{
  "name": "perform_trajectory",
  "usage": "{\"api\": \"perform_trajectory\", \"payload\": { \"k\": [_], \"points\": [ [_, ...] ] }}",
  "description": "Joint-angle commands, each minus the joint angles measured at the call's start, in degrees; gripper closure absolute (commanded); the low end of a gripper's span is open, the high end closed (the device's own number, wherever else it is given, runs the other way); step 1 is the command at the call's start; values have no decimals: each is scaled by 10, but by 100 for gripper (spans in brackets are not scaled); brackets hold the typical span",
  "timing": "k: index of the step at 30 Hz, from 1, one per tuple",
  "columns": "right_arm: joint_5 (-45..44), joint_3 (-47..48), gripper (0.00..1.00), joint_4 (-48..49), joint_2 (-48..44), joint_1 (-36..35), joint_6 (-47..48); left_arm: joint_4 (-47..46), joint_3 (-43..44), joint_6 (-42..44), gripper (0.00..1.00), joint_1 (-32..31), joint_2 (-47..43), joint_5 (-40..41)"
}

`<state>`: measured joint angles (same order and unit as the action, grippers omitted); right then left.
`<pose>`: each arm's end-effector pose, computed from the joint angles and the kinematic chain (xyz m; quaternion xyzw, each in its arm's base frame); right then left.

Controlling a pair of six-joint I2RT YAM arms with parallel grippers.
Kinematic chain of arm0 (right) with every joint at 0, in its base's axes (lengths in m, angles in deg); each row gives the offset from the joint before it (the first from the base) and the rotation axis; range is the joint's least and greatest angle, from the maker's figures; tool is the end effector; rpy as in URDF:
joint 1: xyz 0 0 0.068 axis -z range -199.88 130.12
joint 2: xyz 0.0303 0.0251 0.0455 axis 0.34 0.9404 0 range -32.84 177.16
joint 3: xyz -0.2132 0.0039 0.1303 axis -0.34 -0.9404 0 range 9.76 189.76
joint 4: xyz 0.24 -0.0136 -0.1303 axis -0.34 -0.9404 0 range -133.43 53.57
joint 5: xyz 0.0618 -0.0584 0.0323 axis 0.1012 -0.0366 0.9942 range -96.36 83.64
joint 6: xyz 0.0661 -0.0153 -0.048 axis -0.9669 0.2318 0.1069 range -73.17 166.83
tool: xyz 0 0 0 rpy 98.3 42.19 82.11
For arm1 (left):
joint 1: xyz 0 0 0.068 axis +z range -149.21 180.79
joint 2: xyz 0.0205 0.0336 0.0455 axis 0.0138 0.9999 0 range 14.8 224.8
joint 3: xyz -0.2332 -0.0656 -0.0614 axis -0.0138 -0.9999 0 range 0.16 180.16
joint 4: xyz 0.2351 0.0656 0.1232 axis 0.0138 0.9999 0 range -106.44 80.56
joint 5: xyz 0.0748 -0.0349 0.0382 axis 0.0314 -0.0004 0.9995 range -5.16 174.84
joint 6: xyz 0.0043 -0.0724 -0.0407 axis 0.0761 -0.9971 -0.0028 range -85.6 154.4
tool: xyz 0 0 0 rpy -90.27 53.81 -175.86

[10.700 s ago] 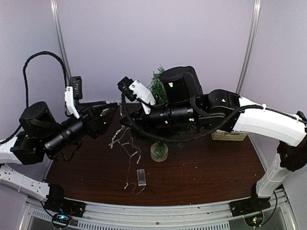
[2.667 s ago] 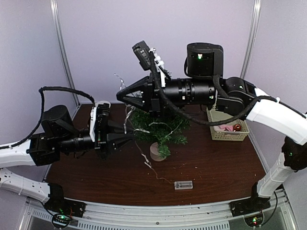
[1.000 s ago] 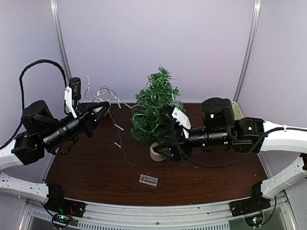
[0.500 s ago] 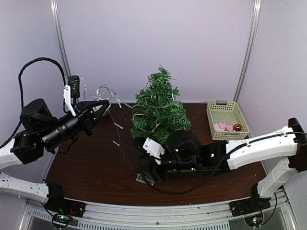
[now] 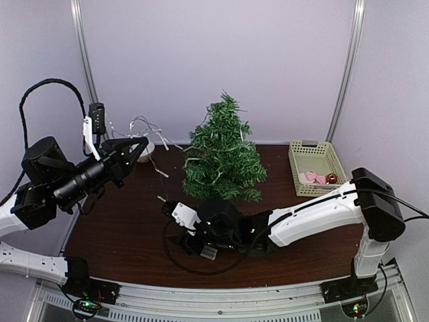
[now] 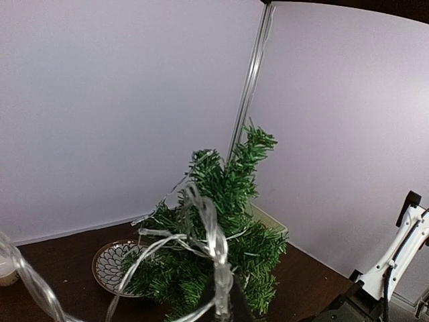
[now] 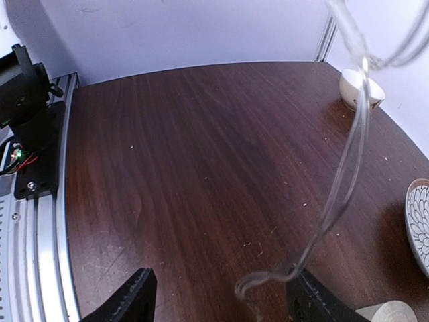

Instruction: Decorate the small christmas tree

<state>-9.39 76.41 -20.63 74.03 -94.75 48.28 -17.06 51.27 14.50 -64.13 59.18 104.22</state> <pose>0.1234 0.4418 0.1622 -0.5080 0.6696 0.3057 0.4473 0.1230 -0.2058 0.3896 0.1325 0.6497 -0.4172 0.6215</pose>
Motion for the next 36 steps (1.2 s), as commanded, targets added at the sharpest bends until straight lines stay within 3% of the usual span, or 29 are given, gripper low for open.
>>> {"api": "perform_trajectory", "payload": {
  "k": [1, 4, 7, 22, 26, 28, 29, 36],
  "points": [
    [-48, 32, 31, 33, 36, -3, 17, -3, 15, -3, 100, 2, -14, 20],
    [-49, 36, 41, 39, 52, -1, 14, 2, 10, -6, 100, 3, -24, 49],
    [-45, 36, 60, 36, 56, -2, 9, 33, 12, -17, 100, 3, -36, 113],
    [-17, 17, 100, 37, 39, 0, 25, 55, 9, -9, 100, 3, -59, 181],
    [-6, 10, 98, 37, 29, -1, 26, 59, 8, -17, 100, 3, -66, 190],
    [-8, 15, 76, 32, 33, -1, 27, 60, 10, -16, 100, 3, -67, 185],
    [-11, 17, 70, 32, 36, -1, 26, 61, 10, -15, 100, 3, -66, 182],
    [-25, 66, 59, 34, 80, 6, 19, 60, 15, -12, 100, 3, -64, 166]
  ]
}}
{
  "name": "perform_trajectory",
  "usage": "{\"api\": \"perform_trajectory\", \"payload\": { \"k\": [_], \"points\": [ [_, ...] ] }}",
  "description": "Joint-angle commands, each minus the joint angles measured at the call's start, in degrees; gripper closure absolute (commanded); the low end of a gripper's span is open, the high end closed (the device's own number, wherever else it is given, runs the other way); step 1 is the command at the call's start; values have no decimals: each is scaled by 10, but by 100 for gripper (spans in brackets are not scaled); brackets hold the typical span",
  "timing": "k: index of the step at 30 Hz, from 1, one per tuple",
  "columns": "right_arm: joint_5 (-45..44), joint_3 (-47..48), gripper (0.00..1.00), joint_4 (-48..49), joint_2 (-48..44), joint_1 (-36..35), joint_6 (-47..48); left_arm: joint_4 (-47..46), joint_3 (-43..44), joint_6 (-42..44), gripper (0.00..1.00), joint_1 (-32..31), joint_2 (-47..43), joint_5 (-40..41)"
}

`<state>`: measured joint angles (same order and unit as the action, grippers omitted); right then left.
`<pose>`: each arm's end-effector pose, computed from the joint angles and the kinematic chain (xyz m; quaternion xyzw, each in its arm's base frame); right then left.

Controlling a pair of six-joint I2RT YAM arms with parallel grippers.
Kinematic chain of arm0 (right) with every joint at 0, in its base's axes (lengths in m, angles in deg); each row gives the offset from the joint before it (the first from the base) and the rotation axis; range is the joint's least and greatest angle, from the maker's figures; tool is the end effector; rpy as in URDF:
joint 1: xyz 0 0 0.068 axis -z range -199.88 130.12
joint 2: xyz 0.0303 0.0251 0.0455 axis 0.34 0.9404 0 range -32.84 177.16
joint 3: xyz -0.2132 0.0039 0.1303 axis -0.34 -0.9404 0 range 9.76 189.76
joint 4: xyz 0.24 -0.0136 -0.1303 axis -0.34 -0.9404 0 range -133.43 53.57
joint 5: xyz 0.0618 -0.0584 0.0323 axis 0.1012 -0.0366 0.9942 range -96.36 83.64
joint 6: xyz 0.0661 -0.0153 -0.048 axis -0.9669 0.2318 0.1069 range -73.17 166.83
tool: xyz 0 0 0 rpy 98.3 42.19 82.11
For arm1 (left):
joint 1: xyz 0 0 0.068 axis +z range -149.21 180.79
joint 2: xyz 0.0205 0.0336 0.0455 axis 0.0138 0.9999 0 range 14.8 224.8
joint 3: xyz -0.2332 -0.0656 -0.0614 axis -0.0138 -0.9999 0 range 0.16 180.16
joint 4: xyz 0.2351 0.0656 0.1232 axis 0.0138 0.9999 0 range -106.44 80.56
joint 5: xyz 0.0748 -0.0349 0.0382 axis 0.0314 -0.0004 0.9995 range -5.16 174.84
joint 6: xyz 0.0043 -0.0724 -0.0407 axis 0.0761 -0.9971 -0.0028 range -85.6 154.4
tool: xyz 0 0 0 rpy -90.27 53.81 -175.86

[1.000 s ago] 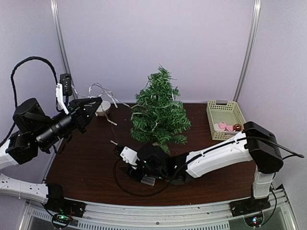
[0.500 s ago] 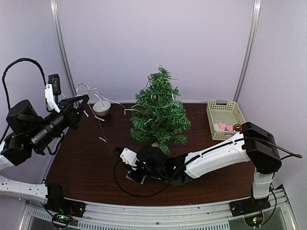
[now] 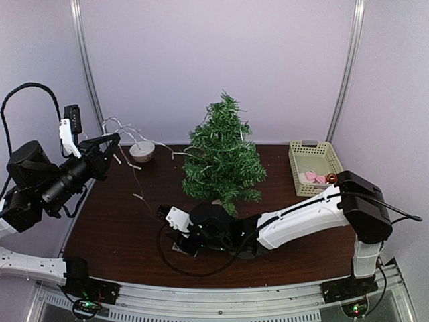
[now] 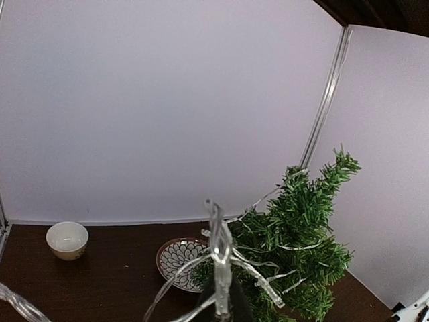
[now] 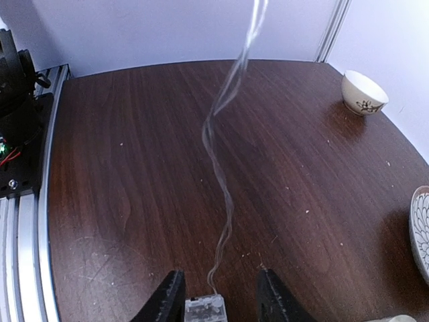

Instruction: Decorate the small christmas tree

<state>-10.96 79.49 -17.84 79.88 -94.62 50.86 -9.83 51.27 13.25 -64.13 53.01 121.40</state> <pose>0.1307 0.4573 0.1427 -0.5162 0.6629 0.2856 0.4610 0.1243 -0.1633 0.3926 0.0194 0.6750 -0.3297 0.6598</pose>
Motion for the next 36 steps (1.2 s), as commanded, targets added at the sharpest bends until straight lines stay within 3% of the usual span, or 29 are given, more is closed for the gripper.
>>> {"api": "perform_trajectory", "payload": {
  "k": [1, 8, 11, 16, 19, 23, 26, 30, 36],
  "points": [
    [-7, 44, 58, 6, 29, 6, -7, -12, 16, 1, 100, 3, -2, -6],
    [20, 97, 59, -2, 74, 7, -4, -2, 18, -11, 100, 3, -11, 14],
    [22, 107, 70, -2, 86, 7, -4, 18, 22, -25, 100, 3, -12, 28],
    [29, 99, 100, -5, 80, 8, -5, 44, 10, -55, 100, 3, -27, 45],
    [37, 72, 100, 3, 54, 6, -8, 55, -1, -61, 100, 3, -40, 15],
    [41, 32, 100, 12, 11, 0, -4, 48, -3, -31, 100, 3, -35, -118],
    [37, 5, 100, 11, -24, -6, 2, 73, 0, -25, 100, 3, -27, -165],
    [31, -35, 100, 7, -78, -13, 6, 98, -8, -41, 100, 3, -43, -143],
    [11, -74, 100, -36, -157, -30, 30, 148, -22, -72, 100, 2, -81, -39]
  ]
}}
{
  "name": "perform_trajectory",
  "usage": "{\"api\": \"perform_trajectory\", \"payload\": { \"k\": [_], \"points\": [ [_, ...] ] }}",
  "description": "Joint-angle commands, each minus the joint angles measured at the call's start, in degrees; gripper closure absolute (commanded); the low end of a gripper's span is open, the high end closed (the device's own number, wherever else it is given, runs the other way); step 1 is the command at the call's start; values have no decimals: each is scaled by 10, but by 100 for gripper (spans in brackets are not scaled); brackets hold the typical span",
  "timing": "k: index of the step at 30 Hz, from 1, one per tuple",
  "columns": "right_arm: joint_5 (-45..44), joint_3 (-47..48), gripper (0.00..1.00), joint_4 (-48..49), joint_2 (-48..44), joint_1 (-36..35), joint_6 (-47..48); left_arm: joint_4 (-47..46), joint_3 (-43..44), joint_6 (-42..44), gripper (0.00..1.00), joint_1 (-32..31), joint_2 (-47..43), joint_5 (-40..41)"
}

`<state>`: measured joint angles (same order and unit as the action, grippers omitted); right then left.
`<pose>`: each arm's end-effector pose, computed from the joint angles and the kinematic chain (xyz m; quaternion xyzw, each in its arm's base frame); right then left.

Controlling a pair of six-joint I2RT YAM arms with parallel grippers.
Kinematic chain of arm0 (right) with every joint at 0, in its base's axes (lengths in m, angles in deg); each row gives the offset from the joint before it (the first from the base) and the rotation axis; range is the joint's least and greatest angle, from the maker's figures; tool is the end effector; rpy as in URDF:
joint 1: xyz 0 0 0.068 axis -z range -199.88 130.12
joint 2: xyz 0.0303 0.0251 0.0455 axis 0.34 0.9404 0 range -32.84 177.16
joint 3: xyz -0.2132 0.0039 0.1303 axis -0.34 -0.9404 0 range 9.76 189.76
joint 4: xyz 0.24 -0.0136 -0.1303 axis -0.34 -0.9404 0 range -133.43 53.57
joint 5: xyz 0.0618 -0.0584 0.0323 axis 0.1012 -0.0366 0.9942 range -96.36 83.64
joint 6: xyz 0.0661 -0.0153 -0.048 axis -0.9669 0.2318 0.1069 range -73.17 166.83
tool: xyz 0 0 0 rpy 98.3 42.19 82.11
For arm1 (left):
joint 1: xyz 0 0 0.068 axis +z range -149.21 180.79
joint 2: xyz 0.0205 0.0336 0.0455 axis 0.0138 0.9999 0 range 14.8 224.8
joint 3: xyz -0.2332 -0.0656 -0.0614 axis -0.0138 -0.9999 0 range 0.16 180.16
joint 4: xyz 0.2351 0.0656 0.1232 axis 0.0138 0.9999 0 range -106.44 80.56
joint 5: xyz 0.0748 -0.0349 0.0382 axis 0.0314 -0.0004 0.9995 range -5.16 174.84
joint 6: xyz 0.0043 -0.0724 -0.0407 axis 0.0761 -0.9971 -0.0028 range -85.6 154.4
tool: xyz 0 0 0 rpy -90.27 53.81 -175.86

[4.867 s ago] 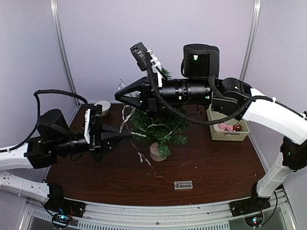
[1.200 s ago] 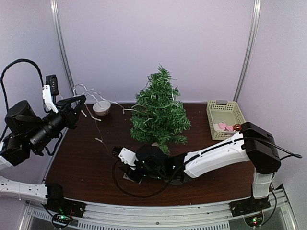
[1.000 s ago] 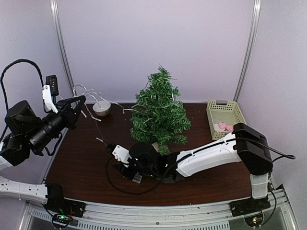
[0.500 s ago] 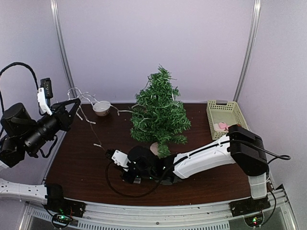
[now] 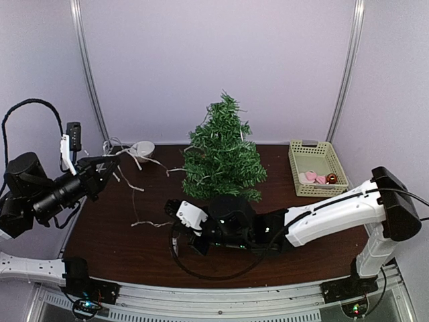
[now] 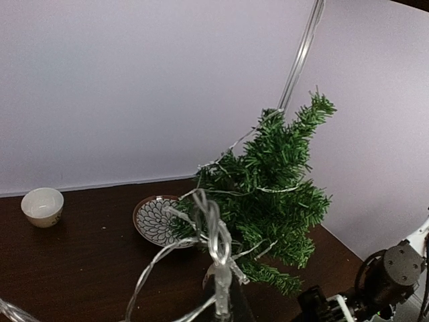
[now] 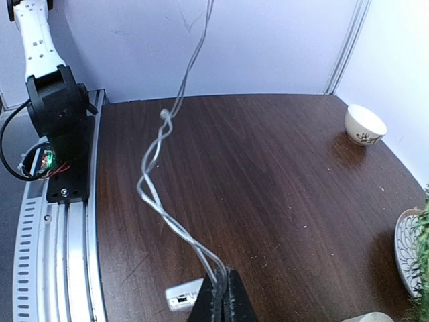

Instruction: Decorate the small christmas tree

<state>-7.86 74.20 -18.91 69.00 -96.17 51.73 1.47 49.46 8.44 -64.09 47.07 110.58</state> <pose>0.1081 0.4351 0.1899 -0.5269 0.6264 0.3264 0.4727 0.1072 -0.1542 0.3725 0.0841 0.7070 -0.3759 0.5931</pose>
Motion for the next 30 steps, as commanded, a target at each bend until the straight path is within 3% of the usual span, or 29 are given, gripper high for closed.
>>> {"api": "perform_trajectory", "payload": {
  "k": [1, 10, 17, 22, 30],
  "points": [
    [-26, -25, 100, -35, -62, -20, 28, 55, -2, -34, 100, 2, -19, 91],
    [-117, -36, 100, -166, -221, -54, 61, 184, 44, -126, 100, 3, 77, 239],
    [-182, -8, 100, -274, -340, -70, 85, 153, 59, -153, 100, 21, 144, 232],
    [-211, 40, 100, -314, -378, -78, 119, 103, 61, -170, 100, 65, 182, 140],
    [-230, 72, 100, -312, -395, -79, 163, -37, 9, -79, 100, 65, 169, -78]
  ]
}}
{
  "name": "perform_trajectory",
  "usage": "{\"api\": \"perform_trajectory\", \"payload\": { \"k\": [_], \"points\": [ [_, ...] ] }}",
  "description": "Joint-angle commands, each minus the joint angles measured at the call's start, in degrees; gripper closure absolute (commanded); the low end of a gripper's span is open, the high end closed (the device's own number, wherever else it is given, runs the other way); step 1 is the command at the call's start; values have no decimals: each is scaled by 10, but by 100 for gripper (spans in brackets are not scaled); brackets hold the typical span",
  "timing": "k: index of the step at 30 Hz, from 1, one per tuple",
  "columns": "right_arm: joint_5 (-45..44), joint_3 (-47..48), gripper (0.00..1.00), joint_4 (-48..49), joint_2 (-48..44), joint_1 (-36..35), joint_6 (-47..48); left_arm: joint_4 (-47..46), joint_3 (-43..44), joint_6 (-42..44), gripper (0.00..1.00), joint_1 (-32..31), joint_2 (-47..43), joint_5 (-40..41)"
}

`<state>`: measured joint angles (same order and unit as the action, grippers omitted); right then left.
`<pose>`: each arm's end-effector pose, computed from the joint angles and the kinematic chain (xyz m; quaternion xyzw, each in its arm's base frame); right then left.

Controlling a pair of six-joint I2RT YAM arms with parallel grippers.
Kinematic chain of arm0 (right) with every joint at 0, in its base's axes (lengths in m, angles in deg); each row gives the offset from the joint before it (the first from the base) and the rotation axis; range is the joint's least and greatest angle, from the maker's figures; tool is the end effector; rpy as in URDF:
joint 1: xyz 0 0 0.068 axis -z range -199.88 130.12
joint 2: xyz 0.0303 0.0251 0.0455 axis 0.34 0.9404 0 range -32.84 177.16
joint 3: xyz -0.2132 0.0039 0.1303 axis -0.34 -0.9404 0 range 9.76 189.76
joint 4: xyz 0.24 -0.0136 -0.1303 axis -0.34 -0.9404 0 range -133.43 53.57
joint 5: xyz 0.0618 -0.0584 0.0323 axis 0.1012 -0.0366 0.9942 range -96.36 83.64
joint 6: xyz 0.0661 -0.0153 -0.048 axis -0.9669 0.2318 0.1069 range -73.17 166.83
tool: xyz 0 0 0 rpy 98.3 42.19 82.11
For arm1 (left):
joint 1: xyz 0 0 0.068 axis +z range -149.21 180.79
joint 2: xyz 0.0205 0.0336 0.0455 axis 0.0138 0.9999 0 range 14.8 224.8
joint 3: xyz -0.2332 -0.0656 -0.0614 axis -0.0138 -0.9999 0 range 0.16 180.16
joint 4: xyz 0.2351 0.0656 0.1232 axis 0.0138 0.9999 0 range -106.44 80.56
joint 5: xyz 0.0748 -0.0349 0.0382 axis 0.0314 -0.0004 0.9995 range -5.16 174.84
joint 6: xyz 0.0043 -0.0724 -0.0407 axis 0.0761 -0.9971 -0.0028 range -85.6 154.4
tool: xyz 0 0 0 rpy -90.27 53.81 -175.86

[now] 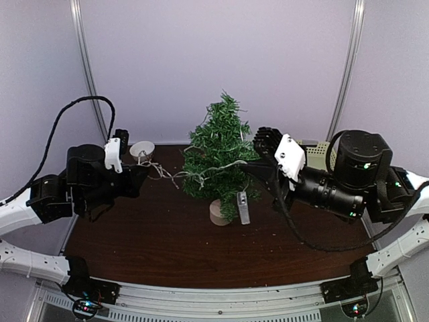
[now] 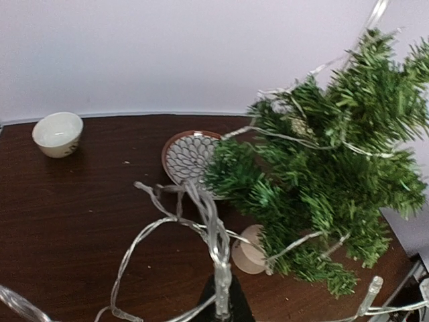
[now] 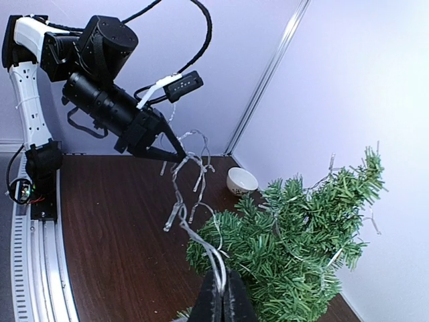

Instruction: Decorate the small christmas tree

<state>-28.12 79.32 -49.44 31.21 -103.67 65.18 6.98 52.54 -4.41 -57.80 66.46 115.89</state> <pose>0.0598 0.3012 0.3955 -0.4962 0.5607 0.2305 0.6215 0.1642 -0.1969 0.3126 -0.0083 0.8156 -0.2541 0.5197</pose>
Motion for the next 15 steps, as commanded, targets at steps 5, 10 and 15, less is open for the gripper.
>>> {"api": "perform_trajectory", "payload": {
  "k": [5, 10, 15],
  "points": [
    [-35, 21, 100, 2, -27, -4, 38, -73, -19, 89, 100, -20, -47, -201],
    [-40, 19, 100, 7, -34, -5, 45, -74, -27, 100, 100, -23, -68, -286],
    [-43, 16, 100, 12, -36, -5, 50, -76, -26, 139, 100, -23, -86, -384]
  ]
}}
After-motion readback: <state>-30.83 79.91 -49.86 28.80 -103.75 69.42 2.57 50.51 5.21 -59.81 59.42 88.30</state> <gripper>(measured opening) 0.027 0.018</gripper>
